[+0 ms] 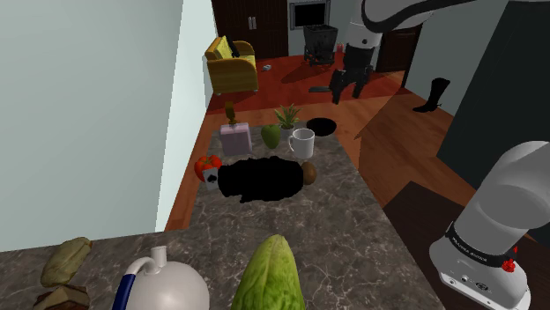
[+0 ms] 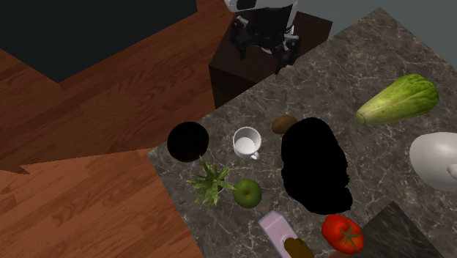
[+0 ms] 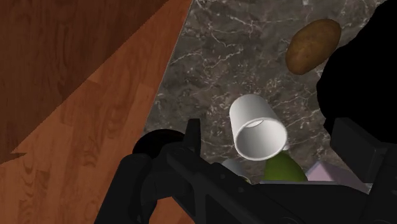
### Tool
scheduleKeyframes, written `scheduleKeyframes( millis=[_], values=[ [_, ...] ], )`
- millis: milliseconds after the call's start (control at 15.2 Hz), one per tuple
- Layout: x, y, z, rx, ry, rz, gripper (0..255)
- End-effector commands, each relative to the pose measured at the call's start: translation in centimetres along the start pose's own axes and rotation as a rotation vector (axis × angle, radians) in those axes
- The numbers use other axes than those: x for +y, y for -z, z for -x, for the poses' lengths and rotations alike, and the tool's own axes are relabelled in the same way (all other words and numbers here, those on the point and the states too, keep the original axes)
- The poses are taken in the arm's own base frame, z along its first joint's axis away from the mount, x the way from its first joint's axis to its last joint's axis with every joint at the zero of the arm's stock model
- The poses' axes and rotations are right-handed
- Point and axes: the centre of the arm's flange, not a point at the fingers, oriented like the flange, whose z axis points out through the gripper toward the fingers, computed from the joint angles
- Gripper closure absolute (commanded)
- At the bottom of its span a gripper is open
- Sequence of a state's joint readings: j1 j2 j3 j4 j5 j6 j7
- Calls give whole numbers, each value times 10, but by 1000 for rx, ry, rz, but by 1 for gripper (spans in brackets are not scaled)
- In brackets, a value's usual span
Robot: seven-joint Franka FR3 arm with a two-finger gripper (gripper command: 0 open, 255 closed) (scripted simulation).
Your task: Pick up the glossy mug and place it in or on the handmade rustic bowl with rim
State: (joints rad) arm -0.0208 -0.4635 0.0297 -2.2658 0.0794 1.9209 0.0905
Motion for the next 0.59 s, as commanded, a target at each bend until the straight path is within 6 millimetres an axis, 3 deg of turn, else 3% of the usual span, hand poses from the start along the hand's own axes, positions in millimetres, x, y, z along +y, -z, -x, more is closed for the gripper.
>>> scheduleKeyframes(
  millis=[0, 528],
  values=[
    [-2, -24, -18, -11, -1, 2, 0],
    [-4, -108, -88, -56, -3, 11, 0]
  ],
)
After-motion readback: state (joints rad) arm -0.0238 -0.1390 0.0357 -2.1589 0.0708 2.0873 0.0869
